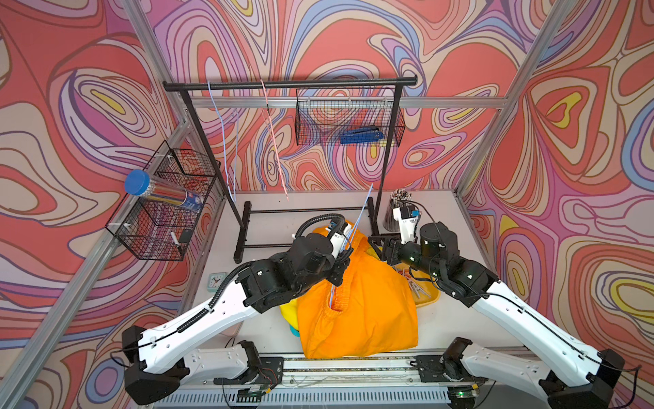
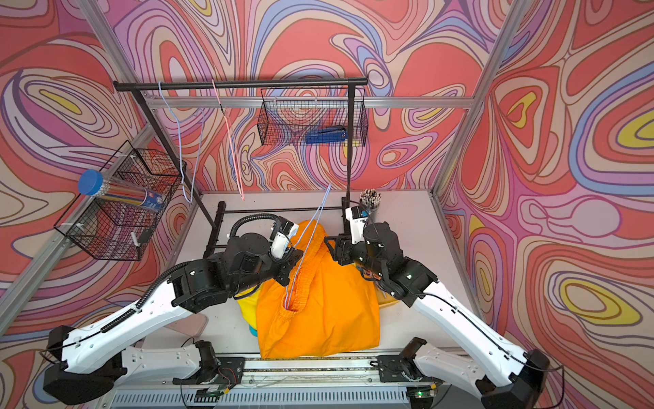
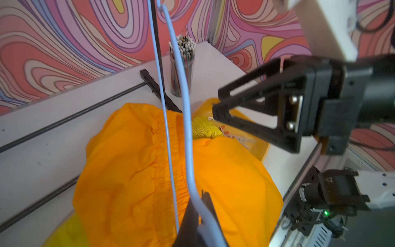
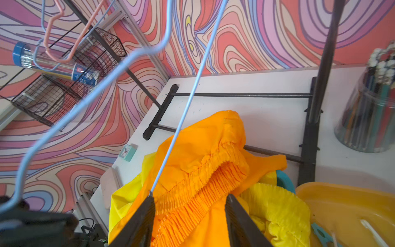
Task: Remove the clothespins securing shorts to the hanger
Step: Remove the shorts from the hanger.
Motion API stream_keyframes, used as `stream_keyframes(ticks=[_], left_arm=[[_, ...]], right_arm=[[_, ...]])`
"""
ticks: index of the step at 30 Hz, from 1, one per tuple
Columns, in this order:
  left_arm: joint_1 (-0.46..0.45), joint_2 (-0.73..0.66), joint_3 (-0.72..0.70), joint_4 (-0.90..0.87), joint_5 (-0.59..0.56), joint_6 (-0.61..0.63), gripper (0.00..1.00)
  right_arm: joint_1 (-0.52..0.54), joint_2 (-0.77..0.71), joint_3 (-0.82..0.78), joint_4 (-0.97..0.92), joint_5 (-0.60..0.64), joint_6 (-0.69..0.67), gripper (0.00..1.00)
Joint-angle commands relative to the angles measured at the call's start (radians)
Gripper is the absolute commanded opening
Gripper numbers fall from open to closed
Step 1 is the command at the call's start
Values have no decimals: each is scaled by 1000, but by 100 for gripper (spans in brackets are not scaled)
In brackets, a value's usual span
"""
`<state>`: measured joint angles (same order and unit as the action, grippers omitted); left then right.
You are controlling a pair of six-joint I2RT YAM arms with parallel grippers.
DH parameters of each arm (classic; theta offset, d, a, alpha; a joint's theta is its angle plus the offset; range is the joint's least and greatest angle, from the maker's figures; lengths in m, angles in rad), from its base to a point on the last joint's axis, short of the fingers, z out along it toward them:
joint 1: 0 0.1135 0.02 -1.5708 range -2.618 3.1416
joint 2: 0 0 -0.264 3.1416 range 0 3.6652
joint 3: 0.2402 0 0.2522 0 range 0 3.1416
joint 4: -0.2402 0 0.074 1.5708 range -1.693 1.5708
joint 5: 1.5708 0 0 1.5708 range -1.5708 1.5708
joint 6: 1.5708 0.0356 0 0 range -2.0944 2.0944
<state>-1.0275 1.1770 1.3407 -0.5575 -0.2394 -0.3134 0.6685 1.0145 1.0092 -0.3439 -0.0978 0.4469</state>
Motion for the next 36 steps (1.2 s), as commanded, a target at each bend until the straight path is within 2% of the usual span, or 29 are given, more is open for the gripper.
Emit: stream_keyframes(ticks=[1, 6, 9, 16, 26, 30, 36], left_arm=[[20, 39, 84, 36, -162, 2, 0], [122, 77, 120, 53, -91, -107, 0], [145, 93, 117, 86, -64, -142, 0], [186, 108, 104, 158, 21, -223, 0], [201, 110, 103, 186, 52, -261, 0], [201, 103, 88, 189, 69, -275, 0], [206, 82, 62, 195, 86, -284, 0]], right_arm=[[-3, -34, -32, 80, -118, -1, 54], [-1, -68, -98, 208, -269, 13, 53], [3, -61, -112, 252, -328, 17, 53], [29, 6, -104, 327, -379, 12, 52], [78, 124, -58, 390, -395, -43, 47], [85, 162, -26, 392, -392, -68, 41], [88, 203, -7, 462, -436, -46, 11]])
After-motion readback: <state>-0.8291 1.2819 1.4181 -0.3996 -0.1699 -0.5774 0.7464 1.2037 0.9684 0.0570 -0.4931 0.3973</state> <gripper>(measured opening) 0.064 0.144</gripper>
